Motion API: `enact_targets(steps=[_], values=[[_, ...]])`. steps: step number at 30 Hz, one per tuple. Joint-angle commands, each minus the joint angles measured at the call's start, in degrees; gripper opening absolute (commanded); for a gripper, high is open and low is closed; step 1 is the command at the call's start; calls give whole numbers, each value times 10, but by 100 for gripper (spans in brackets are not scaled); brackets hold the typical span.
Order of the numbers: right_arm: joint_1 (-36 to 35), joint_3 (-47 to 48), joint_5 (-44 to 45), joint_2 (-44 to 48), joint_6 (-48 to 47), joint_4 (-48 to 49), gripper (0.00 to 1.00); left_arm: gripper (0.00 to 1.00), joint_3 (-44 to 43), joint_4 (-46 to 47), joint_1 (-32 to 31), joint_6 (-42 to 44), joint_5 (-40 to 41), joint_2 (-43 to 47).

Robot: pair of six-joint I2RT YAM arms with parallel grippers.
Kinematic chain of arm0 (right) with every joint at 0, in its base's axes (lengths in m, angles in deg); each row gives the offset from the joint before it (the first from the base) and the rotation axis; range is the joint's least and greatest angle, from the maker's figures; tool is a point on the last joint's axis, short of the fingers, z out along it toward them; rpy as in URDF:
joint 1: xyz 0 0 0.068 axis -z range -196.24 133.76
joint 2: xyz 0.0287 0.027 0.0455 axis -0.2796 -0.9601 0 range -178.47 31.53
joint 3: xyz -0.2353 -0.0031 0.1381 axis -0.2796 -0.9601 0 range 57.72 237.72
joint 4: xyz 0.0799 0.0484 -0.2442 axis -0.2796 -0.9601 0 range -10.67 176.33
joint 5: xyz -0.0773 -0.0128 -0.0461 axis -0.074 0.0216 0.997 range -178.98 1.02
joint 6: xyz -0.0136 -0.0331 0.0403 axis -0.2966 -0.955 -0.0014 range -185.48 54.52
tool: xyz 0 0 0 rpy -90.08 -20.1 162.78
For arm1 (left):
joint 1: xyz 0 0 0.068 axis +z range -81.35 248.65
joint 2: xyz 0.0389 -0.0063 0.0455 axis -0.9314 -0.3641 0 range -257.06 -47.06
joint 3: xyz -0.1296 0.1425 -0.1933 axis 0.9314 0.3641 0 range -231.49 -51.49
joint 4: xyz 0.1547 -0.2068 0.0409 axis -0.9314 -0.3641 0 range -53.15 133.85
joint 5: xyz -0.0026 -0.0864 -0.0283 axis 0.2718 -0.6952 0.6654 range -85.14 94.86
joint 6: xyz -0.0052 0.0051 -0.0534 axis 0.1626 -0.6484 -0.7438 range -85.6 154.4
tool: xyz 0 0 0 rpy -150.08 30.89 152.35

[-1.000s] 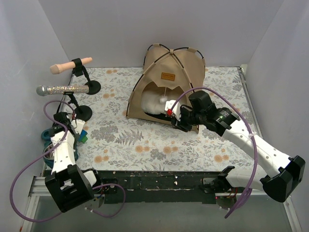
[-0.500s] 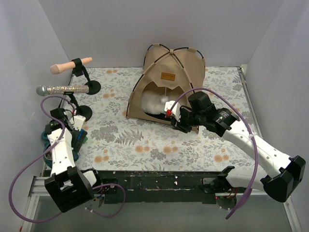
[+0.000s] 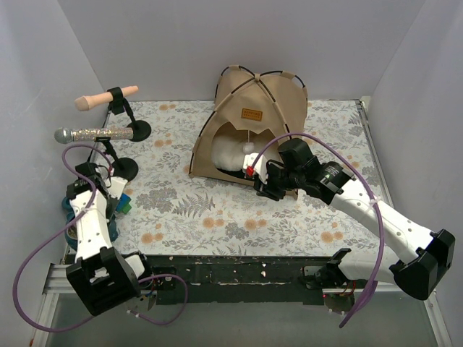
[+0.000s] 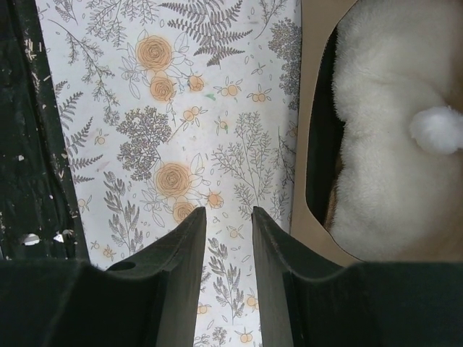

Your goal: Set up the pet tent

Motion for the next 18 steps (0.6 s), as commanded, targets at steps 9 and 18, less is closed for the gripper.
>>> enact_targets(steps=[9, 18], values=[[-6, 28, 17, 5, 5, -5, 40, 16, 69, 115, 47, 44, 26, -49], [-7, 31, 21, 4, 9, -17, 41, 65, 63, 136, 62, 43, -16, -91]])
